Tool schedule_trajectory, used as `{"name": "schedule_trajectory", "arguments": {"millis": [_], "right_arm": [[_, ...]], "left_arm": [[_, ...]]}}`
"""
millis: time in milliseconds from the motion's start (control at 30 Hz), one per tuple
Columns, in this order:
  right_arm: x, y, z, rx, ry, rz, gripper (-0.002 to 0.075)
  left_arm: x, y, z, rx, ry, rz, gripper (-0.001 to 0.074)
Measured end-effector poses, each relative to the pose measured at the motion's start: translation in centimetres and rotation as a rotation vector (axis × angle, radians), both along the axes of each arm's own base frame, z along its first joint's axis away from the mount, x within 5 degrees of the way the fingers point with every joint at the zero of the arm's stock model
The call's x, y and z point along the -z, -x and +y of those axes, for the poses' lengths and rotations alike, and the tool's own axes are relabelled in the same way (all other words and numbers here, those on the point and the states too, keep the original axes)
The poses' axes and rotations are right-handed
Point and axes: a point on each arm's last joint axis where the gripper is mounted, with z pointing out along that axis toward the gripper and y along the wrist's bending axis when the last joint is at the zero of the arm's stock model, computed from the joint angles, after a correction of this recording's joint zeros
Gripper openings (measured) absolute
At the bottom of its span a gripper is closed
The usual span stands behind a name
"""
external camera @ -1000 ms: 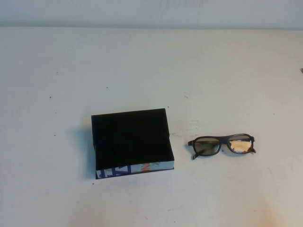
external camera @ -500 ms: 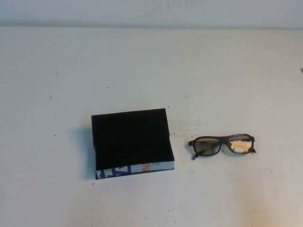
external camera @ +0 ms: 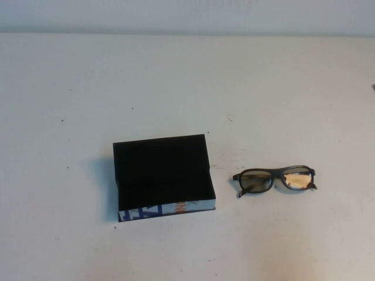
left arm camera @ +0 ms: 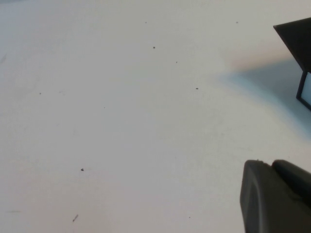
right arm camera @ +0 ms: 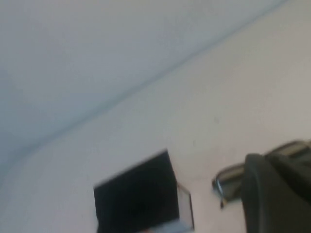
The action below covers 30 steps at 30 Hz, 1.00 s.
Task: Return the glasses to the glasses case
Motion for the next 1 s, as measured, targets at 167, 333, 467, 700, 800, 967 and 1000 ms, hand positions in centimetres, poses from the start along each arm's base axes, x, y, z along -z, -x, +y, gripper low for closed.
{"name": "schedule_trajectory", "arguments": {"millis": [167, 333, 467, 700, 800, 967, 1000], "right_arm": [[-4.1, -3.6, 1.6, -0.282, 0.274, 0.3, -0.0013], [-6.2, -7.6, 1.9, -0.475, 0.464, 0.507, -0.0013], [-7.1, -10.2, 2.3, -0.551, 0.544, 0.546, -0.0013], [-6.6, -16.2, 5.0, -0.775, 0.828, 0.559, -0.0013], [-6.7, -18.5, 7.0, -0.894, 0.936, 0.476, -0.0008], [-6.3, -21.4, 9.6, -1.139, 1.136, 0.318, 0.0089], [-6.0, -21.6, 10.0, -1.182, 1.16, 0.299, 0.0121]], "left_arm": [[0.0, 0.0, 0.0, 0.0, 0.0, 0.0, -0.0001], [0.0, 0.0, 0.0, 0.0, 0.0, 0.0, -0.0001], [0.0, 0.0, 0.0, 0.0, 0.0, 0.0, -0.0001], [0.0, 0.0, 0.0, 0.0, 0.0, 0.0, -0.0001], [0.0, 0.0, 0.0, 0.0, 0.0, 0.0, -0.0001], [0.0, 0.0, 0.0, 0.0, 0.0, 0.0, -0.0001], [0.0, 0.0, 0.0, 0.0, 0.0, 0.0, -0.0001]]}}
